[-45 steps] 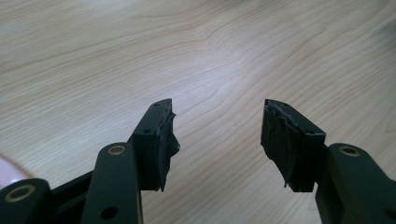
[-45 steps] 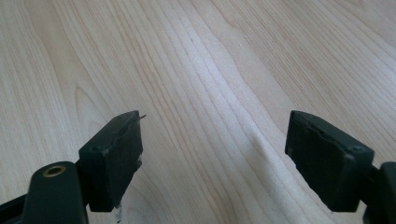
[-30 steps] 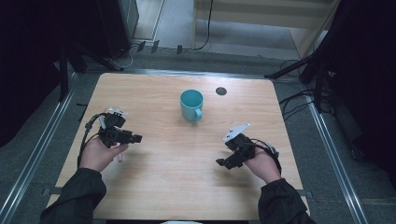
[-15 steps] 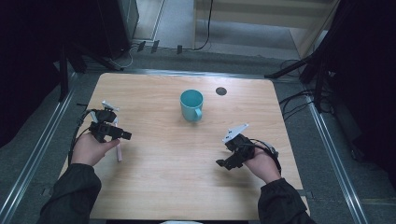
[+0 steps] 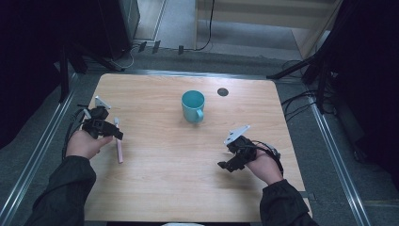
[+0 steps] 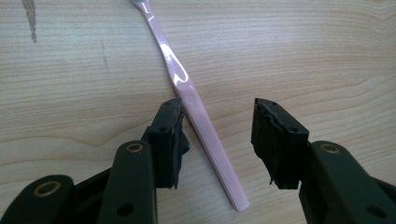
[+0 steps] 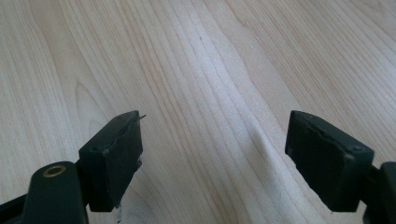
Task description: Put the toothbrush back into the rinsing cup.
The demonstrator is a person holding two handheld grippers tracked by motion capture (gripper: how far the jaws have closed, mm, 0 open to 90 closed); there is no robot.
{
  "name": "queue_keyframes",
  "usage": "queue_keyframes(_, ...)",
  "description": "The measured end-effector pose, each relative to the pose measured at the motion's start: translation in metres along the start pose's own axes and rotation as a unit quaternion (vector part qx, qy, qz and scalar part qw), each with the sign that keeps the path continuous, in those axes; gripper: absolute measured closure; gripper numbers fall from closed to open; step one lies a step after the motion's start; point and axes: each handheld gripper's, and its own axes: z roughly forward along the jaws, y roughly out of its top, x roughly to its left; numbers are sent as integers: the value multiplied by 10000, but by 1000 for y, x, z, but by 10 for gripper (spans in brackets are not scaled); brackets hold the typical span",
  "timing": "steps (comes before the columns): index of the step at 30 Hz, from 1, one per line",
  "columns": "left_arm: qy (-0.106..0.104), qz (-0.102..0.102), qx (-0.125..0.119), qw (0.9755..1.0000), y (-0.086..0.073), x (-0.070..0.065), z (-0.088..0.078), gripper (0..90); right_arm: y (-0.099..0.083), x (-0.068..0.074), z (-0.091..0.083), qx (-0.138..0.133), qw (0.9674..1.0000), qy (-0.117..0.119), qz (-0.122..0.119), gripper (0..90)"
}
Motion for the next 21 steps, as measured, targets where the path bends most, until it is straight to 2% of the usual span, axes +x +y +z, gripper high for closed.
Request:
queue_keyframes(4, 46, -71, 139, 9999, 5, 1, 1, 547, 0, 1, 1, 21, 10000, 2, 5, 188)
queue_keyframes(6, 166, -49, 221, 9996, 7, -1, 3, 556, 0, 1, 1, 31, 10000, -2, -1, 188)
queue_keyframes(8, 185, -222, 341, 9990, 12, 0, 6, 570, 0, 1, 1, 48, 10000, -10, 2, 188)
queue_keyframes(11, 194, -329, 359, 9986, 14, 0, 8, 576, 0, 1, 1, 66, 10000, -17, -36, 188)
queue_keyframes(12, 213, -358, 457, 9981, 16, 0, 12, 576, 0, 1, 1, 73, 10000, -16, -40, 188)
queue_keyframes(18, 382, -374, 602, 9968, 19, -1, 19, 581, 0, 1, 1, 93, 9999, -19, -39, 188)
queue_keyframes(19, 498, -340, 615, 9963, 19, -3, 21, 589, 0, 1, 1, 89, 9999, -11, -51, 188)
queue_keyframes(20, 498, -340, 615, 9963, 19, -3, 21, 590, 0, 1, 1, 89, 9999, -11, -51, 188)
queue_keyframes(21, 542, -397, 622, 9958, 20, -5, 23, 590, 0, 1, 1, 87, 9999, -9, -51, 188)
